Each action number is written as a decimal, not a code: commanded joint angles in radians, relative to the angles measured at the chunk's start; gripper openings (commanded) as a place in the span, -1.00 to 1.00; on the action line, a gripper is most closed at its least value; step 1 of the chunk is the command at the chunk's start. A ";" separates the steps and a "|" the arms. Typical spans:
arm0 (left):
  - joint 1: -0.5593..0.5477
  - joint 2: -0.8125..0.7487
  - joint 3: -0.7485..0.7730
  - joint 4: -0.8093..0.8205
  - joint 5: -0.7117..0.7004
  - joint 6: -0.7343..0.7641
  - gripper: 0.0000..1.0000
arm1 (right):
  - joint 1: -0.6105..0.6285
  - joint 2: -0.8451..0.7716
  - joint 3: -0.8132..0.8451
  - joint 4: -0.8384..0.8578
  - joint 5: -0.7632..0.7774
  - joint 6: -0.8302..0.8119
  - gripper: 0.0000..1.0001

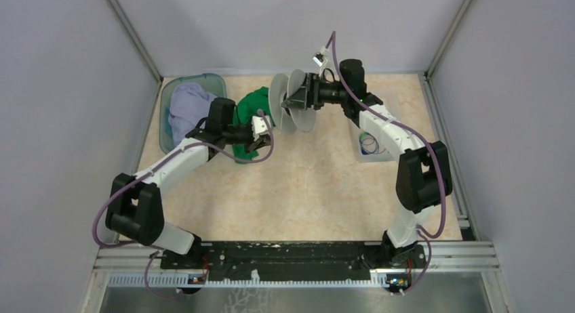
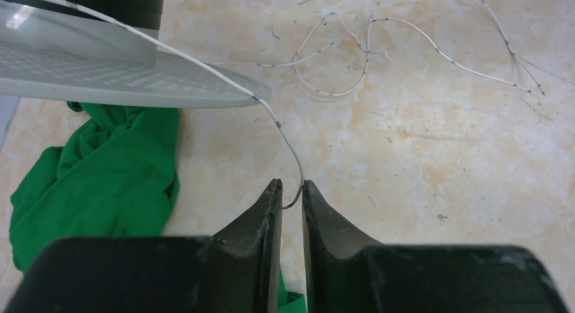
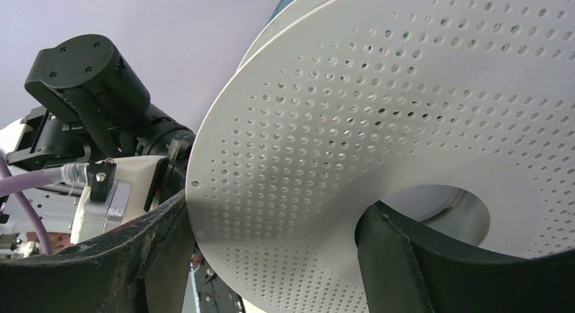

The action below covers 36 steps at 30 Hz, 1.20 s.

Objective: Wrap the cables
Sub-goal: Wrap the cable around the cable reel.

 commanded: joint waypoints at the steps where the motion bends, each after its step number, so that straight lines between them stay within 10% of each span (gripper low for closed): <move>1: 0.002 0.026 0.042 -0.013 0.061 0.025 -0.67 | -0.004 -0.075 0.017 0.089 -0.015 -0.011 -1.00; 4: 0.002 0.024 0.032 0.042 0.087 -0.076 -0.98 | -0.004 -0.074 0.024 0.096 -0.001 0.009 -1.00; 16: -0.026 0.008 -0.051 0.538 -0.079 -0.818 -1.00 | -0.006 0.044 0.134 0.135 0.040 0.263 -1.00; 36: -0.030 0.029 -0.028 0.544 -0.236 -1.049 -0.82 | -0.011 0.135 0.217 0.100 0.048 0.288 -1.00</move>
